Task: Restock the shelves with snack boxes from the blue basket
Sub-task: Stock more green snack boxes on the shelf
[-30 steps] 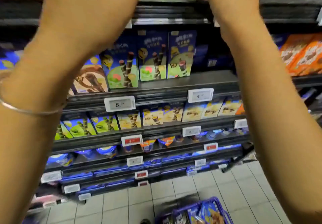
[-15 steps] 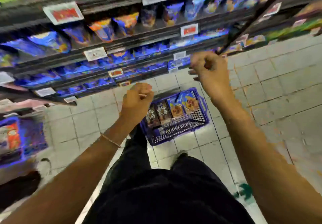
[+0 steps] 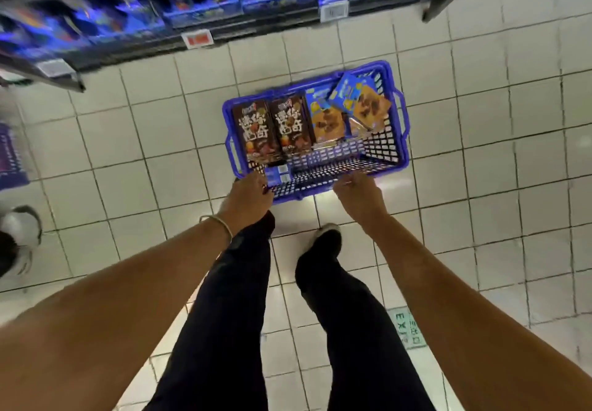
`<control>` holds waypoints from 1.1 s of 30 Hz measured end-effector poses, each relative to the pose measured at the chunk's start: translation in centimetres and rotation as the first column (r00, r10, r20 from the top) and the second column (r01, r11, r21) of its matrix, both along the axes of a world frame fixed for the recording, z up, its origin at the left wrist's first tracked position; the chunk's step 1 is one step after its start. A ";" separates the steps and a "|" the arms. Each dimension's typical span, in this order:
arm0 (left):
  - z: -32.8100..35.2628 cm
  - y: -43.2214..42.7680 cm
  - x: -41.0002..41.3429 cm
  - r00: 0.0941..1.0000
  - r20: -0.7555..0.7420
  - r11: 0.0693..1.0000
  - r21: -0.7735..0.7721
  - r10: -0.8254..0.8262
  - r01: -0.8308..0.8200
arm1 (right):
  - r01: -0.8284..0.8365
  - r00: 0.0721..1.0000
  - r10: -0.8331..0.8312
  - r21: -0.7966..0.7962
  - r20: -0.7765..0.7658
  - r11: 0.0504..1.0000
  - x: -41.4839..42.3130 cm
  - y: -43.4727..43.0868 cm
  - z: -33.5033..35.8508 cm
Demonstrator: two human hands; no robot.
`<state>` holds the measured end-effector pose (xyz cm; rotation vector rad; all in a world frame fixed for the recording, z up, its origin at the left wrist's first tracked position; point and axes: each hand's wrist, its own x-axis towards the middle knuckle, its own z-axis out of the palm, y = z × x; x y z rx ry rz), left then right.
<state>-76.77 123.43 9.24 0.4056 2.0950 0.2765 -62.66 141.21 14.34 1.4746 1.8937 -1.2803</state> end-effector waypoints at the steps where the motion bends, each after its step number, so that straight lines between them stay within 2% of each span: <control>1: -2.5 -0.1 -0.2 0.999 -0.011 0.999 -0.012 -0.048 0.048 | 0.022 1.000 -0.022 0.007 -0.011 1.000 -0.4 -0.1 -2.7; 3: -7.0 -0.2 -0.5 0.988 -0.053 0.989 -0.030 -0.146 0.144 | 0.046 0.999 -0.045 0.024 -0.024 0.999 -1.6 -0.2 -7.6; 6: -12.9 -0.1 -0.9 0.953 -0.129 0.961 -0.030 -0.275 0.274 | -0.004 1.000 0.005 0.085 -0.016 0.996 -3.0 -0.7 -14.4; 10: -19.4 0.6 -1.2 0.866 -0.128 0.875 -0.027 -0.483 0.484 | -0.064 0.997 0.069 0.106 -0.039 0.992 -3.7 -1.8 -21.9; 14: -24.0 2.5 -1.2 0.777 -0.092 0.783 -0.076 -0.622 0.618 | -0.083 0.994 0.087 0.054 -0.068 0.995 -4.5 -2.9 -26.6; 17: -26.0 3.1 0.0 0.682 -0.227 0.718 -0.188 -0.695 0.670 | -0.026 0.997 0.026 -0.007 -0.067 1.000 -4.7 -3.2 -28.8; 19: -26.4 3.3 0.9 0.649 -0.318 0.721 -0.241 -0.691 0.649 | 0.017 0.996 -0.019 -0.021 -0.083 1.000 -4.8 -3.0 -29.7; 23: -26.1 3.2 0.8 0.628 -0.361 0.719 -0.235 -0.689 0.654 | 0.164 0.983 -0.169 -0.070 -0.071 0.984 -5.3 -1.9 -29.2; 27: -23.8 2.7 0.1 0.679 -0.339 0.751 -0.164 -0.652 0.640 | 0.314 0.944 -0.328 -0.197 -0.040 0.929 -5.4 -0.9 -27.5; 33: -16.5 2.1 -0.5 0.753 -0.385 0.818 -0.010 -0.534 0.575 | 0.292 0.936 -0.327 -0.235 -0.128 0.927 -5.8 -0.6 -21.0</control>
